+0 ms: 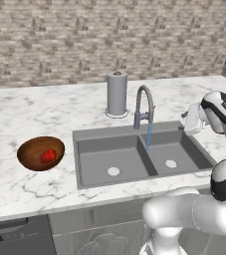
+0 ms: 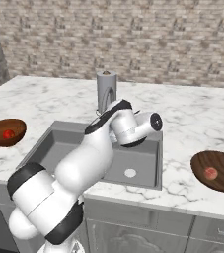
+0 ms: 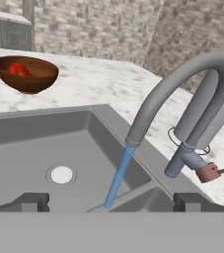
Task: Pick the tomatos from the sink and place them in one bowl. Place the peach in the other bowl. Then turn off the sink faucet.
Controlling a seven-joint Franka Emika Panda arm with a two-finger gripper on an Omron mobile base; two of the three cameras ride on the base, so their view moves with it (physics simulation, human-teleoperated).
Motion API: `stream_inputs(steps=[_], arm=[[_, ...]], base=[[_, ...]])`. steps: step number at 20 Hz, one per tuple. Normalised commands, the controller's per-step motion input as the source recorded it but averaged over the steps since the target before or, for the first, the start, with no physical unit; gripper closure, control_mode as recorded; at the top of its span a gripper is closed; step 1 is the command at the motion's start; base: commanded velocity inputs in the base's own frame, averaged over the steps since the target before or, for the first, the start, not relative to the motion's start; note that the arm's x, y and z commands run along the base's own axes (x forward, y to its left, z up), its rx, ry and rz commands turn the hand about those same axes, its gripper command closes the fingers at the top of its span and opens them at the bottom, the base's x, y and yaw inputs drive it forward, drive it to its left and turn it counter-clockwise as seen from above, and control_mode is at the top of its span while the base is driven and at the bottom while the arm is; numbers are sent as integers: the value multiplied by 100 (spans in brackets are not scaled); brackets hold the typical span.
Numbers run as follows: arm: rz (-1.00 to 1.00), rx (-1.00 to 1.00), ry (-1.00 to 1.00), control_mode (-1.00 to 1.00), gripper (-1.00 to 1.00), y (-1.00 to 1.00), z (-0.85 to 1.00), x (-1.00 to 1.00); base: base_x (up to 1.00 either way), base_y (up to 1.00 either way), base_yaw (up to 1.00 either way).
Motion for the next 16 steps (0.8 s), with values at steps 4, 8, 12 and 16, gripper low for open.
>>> stream_inputs(steps=[4,8,12,16], arm=[[-3,1,0,-100,-100,0,0,45],[-4,0,0,-100,-100,0,-1,40],[-4,0,0,-100,-100,-1,-5,34],[-4,0,0,-100,-100,-7,-7,29]], base=[[0,0,0],[0,0,0],[0,0,0],[0,0,0]])
